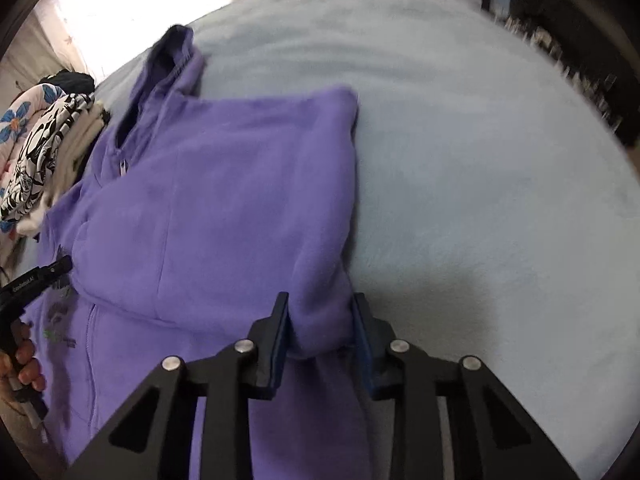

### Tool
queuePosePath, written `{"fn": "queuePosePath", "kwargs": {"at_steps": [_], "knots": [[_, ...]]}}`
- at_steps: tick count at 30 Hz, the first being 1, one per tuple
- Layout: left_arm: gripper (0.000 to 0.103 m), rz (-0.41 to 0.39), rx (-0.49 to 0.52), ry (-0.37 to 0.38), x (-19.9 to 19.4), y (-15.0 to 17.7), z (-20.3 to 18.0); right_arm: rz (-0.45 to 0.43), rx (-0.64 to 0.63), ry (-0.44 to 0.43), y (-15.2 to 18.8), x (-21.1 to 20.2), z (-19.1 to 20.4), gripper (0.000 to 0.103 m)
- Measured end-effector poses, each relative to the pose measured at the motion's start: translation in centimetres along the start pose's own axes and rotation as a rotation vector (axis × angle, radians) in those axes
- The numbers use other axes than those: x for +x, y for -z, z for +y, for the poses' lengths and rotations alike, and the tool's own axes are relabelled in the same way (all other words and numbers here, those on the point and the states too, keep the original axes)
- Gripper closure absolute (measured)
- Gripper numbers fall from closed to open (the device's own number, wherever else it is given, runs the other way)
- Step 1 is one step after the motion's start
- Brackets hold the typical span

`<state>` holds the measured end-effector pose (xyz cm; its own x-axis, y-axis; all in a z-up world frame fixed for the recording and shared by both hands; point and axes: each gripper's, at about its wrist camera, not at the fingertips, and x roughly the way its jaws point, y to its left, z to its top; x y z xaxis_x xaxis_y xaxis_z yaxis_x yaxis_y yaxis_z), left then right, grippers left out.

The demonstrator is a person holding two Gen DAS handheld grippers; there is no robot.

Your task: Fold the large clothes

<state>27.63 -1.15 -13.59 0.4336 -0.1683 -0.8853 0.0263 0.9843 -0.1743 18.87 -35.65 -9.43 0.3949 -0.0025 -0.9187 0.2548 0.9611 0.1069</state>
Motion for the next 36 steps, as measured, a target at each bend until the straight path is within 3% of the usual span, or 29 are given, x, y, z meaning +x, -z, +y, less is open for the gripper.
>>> {"fn": "queuePosePath", "kwargs": {"at_steps": [2, 5, 9, 10, 12, 15, 19, 22, 23, 25, 26, 27, 30, 36], "knots": [[0.09, -0.005, 0.004, 0.001, 0.3, 0.3, 0.2, 0.019, 0.003, 0.03, 0.4, 1.2, -0.1, 0.067], [0.089, -0.015, -0.015, 0.034, -0.8, 0.2, 0.5, 0.006, 0.027, 0.047, 0.1, -0.3, 0.0, 0.06], [0.088, -0.12, 0.01, 0.014, -5.0, 0.8, -0.1, -0.114, 0.005, 0.104, 0.4, -3.6, 1.1, 0.06], [0.088, -0.147, 0.025, 0.025, -5.8, 1.0, -0.8, -0.154, -0.013, 0.095, 0.5, -4.4, 1.9, 0.06], [0.077, -0.167, 0.049, 0.073, -6.5, 1.4, -2.6, -0.216, -0.05, 0.058, 0.5, -5.6, 3.8, 0.06], [0.075, -0.153, 0.078, 0.101, -5.9, 1.9, -5.4, -0.264, -0.119, -0.036, 0.3, -5.7, 7.2, 0.06], [0.075, -0.041, 0.034, 0.128, -2.8, 1.4, -6.8, -0.161, -0.174, -0.104, 0.5, -2.3, 10.3, 0.06], [0.075, -0.002, 0.038, 0.074, -1.0, 2.3, -6.2, -0.089, -0.203, -0.038, 0.9, 0.1, 10.2, 0.06], [0.075, 0.0, 0.042, 0.08, -0.6, 2.3, -5.8, -0.09, -0.196, 0.018, 1.0, 0.5, 9.3, 0.06], [0.076, -0.008, 0.044, 0.113, -0.5, 2.2, -4.7, -0.088, -0.142, -0.043, 0.9, 0.2, 7.0, 0.057], [0.081, -0.007, 0.045, 0.121, -0.6, 2.0, -4.3, -0.098, -0.121, 0.054, 0.9, -0.1, 5.9, 0.057], [0.083, -0.001, 0.045, 0.135, -0.6, 2.0, -3.8, -0.132, -0.113, 0.144, 1.0, -0.6, 4.6, 0.07], [0.083, 0.003, 0.051, 0.151, -0.6, 2.1, -3.7, -0.112, -0.071, 0.053, 1.3, -0.9, 2.4, 0.082], [0.083, -0.027, 0.113, 0.077, -1.2, 2.6, -5.1, -0.099, -0.096, 0.093, 2.2, -1.1, 3.5, 0.077]]}}
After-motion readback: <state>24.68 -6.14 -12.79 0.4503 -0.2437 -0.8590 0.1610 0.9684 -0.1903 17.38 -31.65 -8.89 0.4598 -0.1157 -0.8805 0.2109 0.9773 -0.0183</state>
